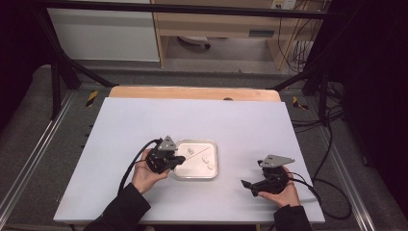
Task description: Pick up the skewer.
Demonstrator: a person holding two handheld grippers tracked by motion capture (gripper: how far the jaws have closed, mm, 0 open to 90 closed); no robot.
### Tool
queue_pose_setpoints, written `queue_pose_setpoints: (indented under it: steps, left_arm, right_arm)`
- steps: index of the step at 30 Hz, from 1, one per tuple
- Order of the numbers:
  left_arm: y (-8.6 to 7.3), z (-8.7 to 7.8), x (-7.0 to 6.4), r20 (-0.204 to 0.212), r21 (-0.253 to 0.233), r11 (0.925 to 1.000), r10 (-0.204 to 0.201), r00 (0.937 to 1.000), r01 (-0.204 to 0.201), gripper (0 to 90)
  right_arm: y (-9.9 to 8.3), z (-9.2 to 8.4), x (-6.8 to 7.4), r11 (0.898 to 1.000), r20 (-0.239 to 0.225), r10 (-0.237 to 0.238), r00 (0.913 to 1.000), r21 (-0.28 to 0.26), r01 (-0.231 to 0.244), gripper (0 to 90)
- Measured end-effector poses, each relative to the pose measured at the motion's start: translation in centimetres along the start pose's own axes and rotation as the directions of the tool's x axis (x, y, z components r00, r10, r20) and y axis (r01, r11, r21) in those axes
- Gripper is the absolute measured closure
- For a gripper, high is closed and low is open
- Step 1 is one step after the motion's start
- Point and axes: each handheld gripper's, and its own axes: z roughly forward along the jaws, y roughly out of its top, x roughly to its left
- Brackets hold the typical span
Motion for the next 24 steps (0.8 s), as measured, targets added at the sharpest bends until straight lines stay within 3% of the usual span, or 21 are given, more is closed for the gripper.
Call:
queue_pose_setpoints:
  steps: [7, 10, 15, 16, 17, 18, 21, 22, 23, 24]
  left_arm:
    - [0.7, -0.2, -0.4, 0.006, -0.001, 0.9999, 0.017, 0.9998, -0.017, 88.7]
    - [1.2, -0.1, -1.0, 0.014, -0.002, 0.9994, 0.033, 0.9993, -0.033, 88.7]
    - [1.6, 0.1, -1.5, 0.022, 0.002, 0.9989, 0.047, 0.9987, -0.047, 88.7]
    - [1.8, 0.1, -1.8, 0.026, 0.007, 0.9983, 0.058, 0.998, -0.058, 88.7]
    - [1.8, 0.1, -1.8, 0.026, 0.007, 0.9983, 0.058, 0.998, -0.058, 88.7]
    - [2.0, 0.2, -1.9, 0.028, 0.006, 0.9982, 0.059, 0.9979, -0.059, 88.7]
    - [2.4, 0.3, -2.3, 0.033, 0.014, 0.997, 0.075, 0.9966, -0.076, 88.7]
    - [2.6, 0.4, -2.5, 0.035, 0.014, 0.9968, 0.078, 0.9963, -0.079, 88.7]
    - [2.7, 0.5, -2.7, 0.038, 0.014, 0.9962, 0.085, 0.9956, -0.086, 88.7]
    - [2.9, 0.6, -2.8, 0.04, 0.019, 0.9955, 0.092, 0.9949, -0.093, 88.7]
  right_arm:
    - [1.2, 0.2, 1.1, 0.997, 0.016, -0.078, 0.9968, 0.015, 0.078, 1.3]
    - [1.9, 0.2, 1.8, 0.99, 0.037, -0.138, 0.9898, 0.023, 0.137, 1.6]
    - [2.6, 0.3, 2.3, 0.983, 0.045, -0.181, 0.9824, 0.027, 0.18, 2.2]
    - [3.0, 0.3, 2.7, 0.977, 0.051, -0.215, 0.9754, 0.03, 0.213, 2.8]
    - [3.0, 0.3, 2.7, 0.977, 0.051, -0.215, 0.9754, 0.03, 0.213, 2.8]
    - [3.3, 0.3, 3.0, 0.97, 0.054, -0.242, 0.9687, 0.033, 0.241, 3.7]
    - [3.7, 0.4, 3.3, 0.963, 0.059, -0.269, 0.9612, 0.042, 0.267, 4.0]
    - [4.0, 0.5, 3.5, 0.953, 0.068, -0.301, 0.9513, 0.053, 0.297, 4.8]
    - [4.0, 0.5, 3.5, 0.953, 0.068, -0.301, 0.9513, 0.053, 0.297, 4.8]
    - [4.3, 0.6, 3.7, 0.944, 0.067, -0.329, 0.9419, 0.06, 0.325, 5.7]
